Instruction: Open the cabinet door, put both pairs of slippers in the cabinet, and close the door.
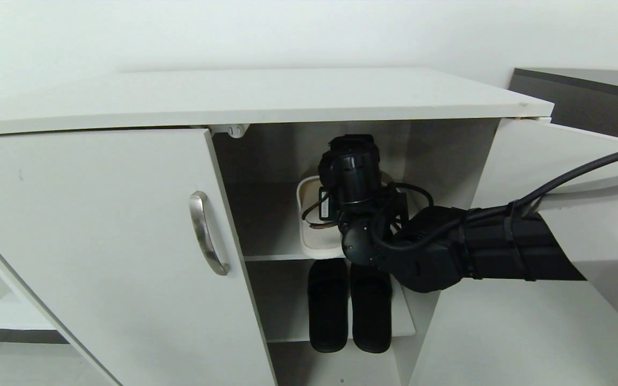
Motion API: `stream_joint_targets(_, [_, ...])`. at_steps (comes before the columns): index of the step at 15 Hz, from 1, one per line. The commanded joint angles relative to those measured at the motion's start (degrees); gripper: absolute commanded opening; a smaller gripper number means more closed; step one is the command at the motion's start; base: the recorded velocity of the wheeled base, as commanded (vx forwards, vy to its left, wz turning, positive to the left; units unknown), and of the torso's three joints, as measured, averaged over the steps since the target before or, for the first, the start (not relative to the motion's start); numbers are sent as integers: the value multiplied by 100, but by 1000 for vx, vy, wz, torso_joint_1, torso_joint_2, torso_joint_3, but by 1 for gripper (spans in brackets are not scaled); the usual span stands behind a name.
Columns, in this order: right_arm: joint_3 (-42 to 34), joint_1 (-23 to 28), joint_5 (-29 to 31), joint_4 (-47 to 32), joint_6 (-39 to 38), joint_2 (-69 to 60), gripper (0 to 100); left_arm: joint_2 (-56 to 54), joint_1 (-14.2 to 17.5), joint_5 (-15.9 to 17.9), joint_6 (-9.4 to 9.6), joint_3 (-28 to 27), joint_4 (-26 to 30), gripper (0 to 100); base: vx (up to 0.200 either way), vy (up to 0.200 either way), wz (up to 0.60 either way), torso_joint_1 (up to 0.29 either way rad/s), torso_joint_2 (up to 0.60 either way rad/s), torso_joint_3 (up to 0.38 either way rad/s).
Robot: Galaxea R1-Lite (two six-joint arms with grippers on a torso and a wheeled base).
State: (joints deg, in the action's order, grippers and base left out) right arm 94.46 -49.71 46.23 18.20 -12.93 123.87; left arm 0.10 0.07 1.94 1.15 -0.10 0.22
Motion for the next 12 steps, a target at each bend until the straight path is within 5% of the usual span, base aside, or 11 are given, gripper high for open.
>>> stream_joint_targets(1, [-7,23,-8,8,1,41,0,-1,1,0,0,1,-4,0,0,0,0,0,0,0])
stream_joint_targets(7, [-42,23,-8,8,1,85,0,-1,1,0,0,1,4,0,0,0,0,0,0,0])
stream_joint_targets(8, [-42,23,-8,-1,1,85,100,-1,1,0,0,1,4,0,0,0,0,0,0,0])
stream_joint_targets(12, [-464,-74,27,43,1,-144,100,-1,1,0,0,1,4,0,0,0,0,0,0,0])
